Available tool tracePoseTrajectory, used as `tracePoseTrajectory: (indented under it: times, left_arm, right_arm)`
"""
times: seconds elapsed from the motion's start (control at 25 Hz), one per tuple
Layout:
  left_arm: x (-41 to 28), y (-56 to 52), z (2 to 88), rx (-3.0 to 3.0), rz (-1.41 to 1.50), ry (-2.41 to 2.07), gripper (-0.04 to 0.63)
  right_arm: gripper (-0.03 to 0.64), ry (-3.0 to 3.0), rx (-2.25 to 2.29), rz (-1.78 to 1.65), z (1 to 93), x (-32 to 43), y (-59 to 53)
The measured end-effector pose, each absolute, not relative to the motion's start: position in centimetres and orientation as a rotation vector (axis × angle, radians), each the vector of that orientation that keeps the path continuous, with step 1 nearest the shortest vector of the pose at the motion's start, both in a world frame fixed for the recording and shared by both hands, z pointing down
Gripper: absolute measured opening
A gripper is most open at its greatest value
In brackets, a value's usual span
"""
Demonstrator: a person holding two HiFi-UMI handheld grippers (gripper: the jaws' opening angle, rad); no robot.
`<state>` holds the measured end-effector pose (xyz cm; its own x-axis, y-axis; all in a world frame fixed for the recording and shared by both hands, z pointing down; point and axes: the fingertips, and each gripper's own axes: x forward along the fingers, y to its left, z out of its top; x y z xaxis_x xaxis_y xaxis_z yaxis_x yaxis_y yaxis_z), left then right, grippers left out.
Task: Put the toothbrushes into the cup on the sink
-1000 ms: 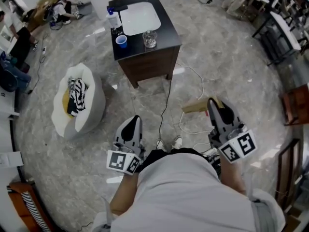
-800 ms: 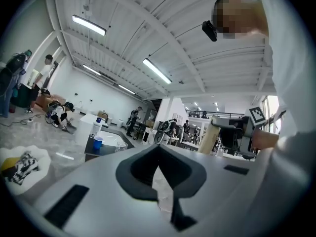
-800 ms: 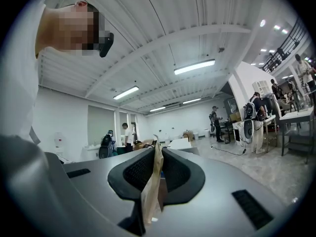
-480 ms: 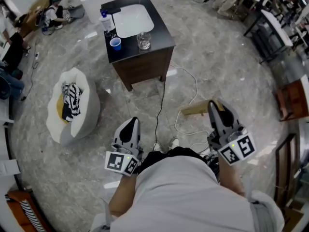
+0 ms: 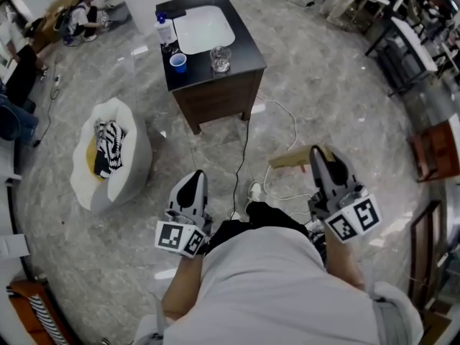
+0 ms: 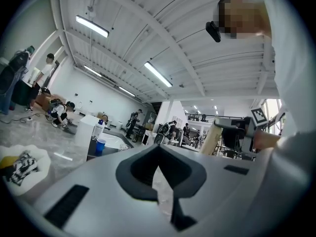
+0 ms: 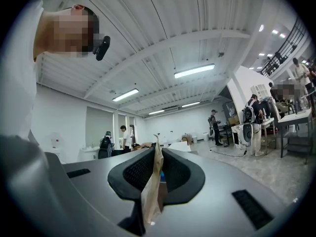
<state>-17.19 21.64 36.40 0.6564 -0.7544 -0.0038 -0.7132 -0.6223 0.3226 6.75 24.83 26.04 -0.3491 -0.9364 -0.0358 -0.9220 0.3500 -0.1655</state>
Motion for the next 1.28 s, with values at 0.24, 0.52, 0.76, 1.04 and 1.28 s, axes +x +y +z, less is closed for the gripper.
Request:
tracePoseTrajectory:
  times: [0.24, 0.52, 0.76, 1.04, 1.28]
  left_arm:
    - [-17.9, 21.2, 36.7, 2.573, -0.197, -1.194, 0.003]
    - [-17.6, 19.7, 36.7, 2.562, -0.208, -1.227, 0.003]
    - [-17.2, 19.3, 37.2, 2.566, -0.183, -1.259, 0.003]
    - [-14.5, 15.0, 38.3, 2.536, -0.132, -1.231, 0.003]
    - [-12.0, 10.5, 38.1, 2.54, -0.108, -1.225, 0.003]
  right_arm:
    - [0.064, 2.485, -1.687, -0.188, 26.4, 6.1, 23.9]
    - [0.064, 2.487, -1.654, -0.199, 26.8, 6.8, 22.1]
    - [0.064, 2.491, -1.62, -0.201, 27.2, 7.6, 20.9]
    - [0.064, 2.498, -1.607, -0.298, 28.9, 9.2, 16.2]
    - [0.064, 2.496, -1.596, -0.313, 29.0, 11.6, 11.8]
